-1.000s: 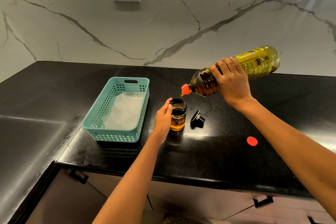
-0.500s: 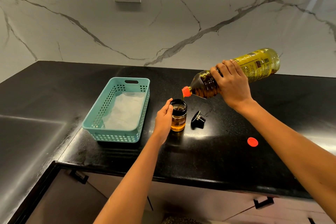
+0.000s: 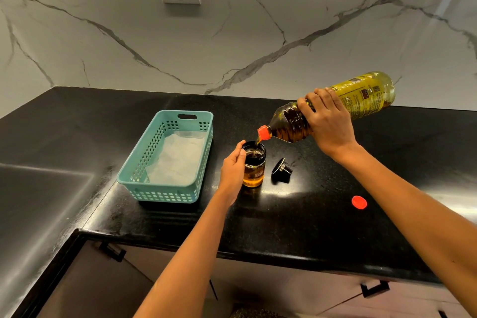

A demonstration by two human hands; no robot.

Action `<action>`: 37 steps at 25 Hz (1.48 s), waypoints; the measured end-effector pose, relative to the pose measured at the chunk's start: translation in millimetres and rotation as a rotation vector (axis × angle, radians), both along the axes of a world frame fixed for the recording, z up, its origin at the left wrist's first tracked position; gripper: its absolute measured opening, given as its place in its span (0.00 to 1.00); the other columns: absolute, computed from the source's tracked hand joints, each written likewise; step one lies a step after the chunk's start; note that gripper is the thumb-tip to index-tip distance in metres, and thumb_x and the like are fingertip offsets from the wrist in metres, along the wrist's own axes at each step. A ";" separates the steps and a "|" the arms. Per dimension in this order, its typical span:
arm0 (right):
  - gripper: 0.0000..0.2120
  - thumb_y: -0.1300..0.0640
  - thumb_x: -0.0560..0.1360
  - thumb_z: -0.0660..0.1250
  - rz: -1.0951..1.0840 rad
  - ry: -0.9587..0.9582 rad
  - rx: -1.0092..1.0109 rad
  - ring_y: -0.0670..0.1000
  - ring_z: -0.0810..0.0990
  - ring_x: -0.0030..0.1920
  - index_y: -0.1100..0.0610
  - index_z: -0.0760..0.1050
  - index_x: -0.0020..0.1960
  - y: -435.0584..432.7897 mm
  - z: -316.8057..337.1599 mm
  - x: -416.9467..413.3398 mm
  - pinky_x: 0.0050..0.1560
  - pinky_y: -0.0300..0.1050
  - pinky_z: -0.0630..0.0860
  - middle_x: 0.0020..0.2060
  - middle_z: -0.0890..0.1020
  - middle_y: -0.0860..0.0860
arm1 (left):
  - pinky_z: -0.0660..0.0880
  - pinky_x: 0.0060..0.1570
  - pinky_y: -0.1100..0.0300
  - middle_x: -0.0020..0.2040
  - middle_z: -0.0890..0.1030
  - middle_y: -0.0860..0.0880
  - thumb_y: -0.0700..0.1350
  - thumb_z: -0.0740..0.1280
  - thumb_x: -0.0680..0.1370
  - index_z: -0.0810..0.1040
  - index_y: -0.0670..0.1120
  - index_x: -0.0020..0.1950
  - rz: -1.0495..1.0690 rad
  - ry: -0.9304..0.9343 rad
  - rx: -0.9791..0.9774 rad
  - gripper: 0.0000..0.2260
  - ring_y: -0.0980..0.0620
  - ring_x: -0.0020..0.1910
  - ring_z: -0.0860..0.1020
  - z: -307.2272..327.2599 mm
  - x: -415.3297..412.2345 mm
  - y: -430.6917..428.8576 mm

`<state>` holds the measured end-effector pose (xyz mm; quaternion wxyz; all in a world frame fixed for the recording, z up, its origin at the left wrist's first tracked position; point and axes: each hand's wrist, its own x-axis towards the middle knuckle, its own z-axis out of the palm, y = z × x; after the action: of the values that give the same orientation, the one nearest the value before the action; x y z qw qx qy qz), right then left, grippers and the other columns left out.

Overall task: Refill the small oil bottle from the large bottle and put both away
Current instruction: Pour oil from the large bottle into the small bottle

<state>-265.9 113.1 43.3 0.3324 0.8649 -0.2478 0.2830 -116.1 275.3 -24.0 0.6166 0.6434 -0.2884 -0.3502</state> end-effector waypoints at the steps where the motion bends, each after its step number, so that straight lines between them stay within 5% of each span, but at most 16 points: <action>1: 0.26 0.67 0.64 0.72 -0.002 0.004 0.001 0.64 0.75 0.56 0.61 0.68 0.60 0.0 -0.5 0.0 0.64 0.56 0.68 0.52 0.77 0.62 | 0.63 0.60 0.65 0.68 0.71 0.47 0.42 0.54 0.82 0.65 0.46 0.71 0.000 0.000 0.000 0.17 0.58 0.61 0.68 -0.3 0.0 -0.1; 18: 0.30 0.66 0.57 0.78 -0.008 -0.098 0.213 0.63 0.77 0.51 0.62 0.73 0.58 6.0 -11.4 2.5 0.58 0.56 0.72 0.49 0.79 0.61 | 0.62 0.61 0.66 0.69 0.71 0.47 0.43 0.54 0.82 0.65 0.46 0.71 0.001 -0.010 -0.005 0.17 0.57 0.65 0.67 -1.4 -0.3 -0.3; 28: 0.34 0.57 0.59 0.80 0.004 -0.286 0.527 0.62 0.76 0.55 0.64 0.72 0.62 15.3 -17.6 3.2 0.61 0.57 0.69 0.53 0.79 0.61 | 0.63 0.60 0.67 0.69 0.70 0.47 0.42 0.54 0.82 0.64 0.47 0.72 -0.013 -0.003 0.002 0.17 0.59 0.63 0.67 -0.7 0.2 0.7; 37: 0.33 0.56 0.59 0.80 0.037 -0.831 1.059 0.52 0.77 0.54 0.58 0.70 0.60 18.8 -2.2 -16.1 0.54 0.43 0.71 0.54 0.79 0.55 | 0.62 0.61 0.66 0.69 0.70 0.48 0.42 0.54 0.82 0.64 0.46 0.71 -0.007 0.003 -0.016 0.17 0.59 0.64 0.66 -2.1 0.0 -0.2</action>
<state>-281.9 131.9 41.1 -0.2645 0.7346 -0.4455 0.4382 -116.2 275.0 -26.1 0.6210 0.6369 -0.2926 -0.3508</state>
